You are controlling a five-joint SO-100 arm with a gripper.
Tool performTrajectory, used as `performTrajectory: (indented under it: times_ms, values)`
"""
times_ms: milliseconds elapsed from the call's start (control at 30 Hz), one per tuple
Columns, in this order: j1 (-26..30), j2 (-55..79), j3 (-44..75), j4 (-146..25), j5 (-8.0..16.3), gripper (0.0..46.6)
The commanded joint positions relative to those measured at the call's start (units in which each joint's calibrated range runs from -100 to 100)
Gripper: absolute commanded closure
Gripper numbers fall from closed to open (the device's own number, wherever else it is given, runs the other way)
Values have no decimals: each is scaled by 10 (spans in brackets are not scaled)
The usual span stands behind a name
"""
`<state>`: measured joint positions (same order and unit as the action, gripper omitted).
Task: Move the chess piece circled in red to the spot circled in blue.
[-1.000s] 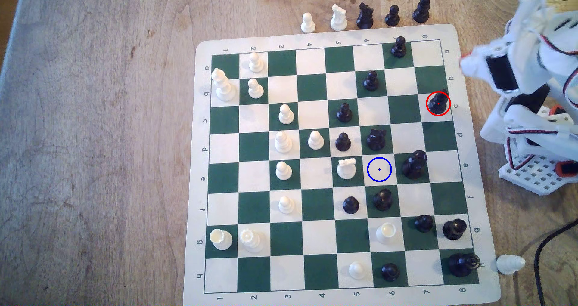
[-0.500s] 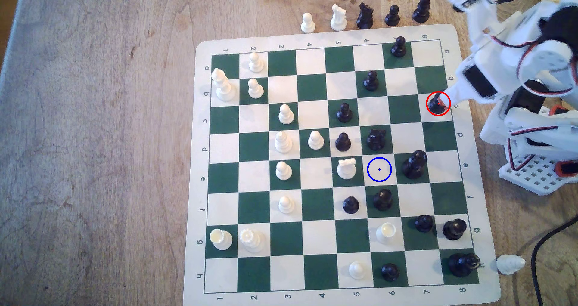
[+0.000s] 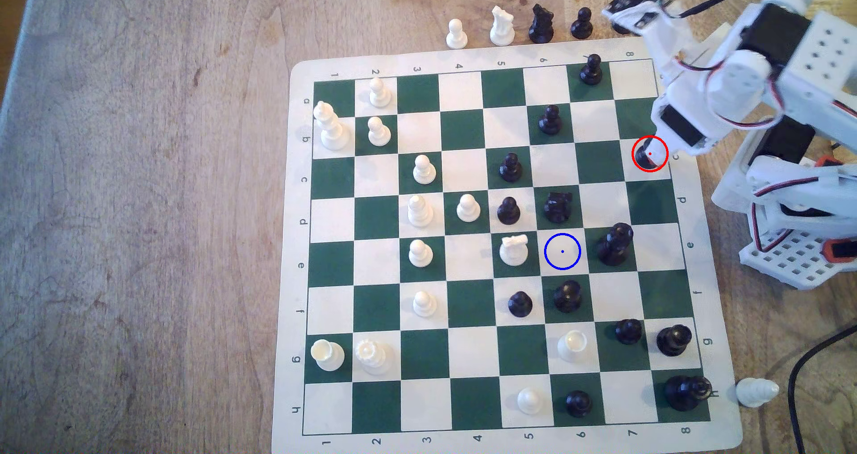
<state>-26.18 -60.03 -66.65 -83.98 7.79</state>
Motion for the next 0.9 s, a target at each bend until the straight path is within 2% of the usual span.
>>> performTrajectory:
  times_ms: [0,367,867]
  values:
    - [3,13,-3,31,-1,316]
    - [7,74,-16,96,-2,316]
    - [13,84,-30,136,1,351]
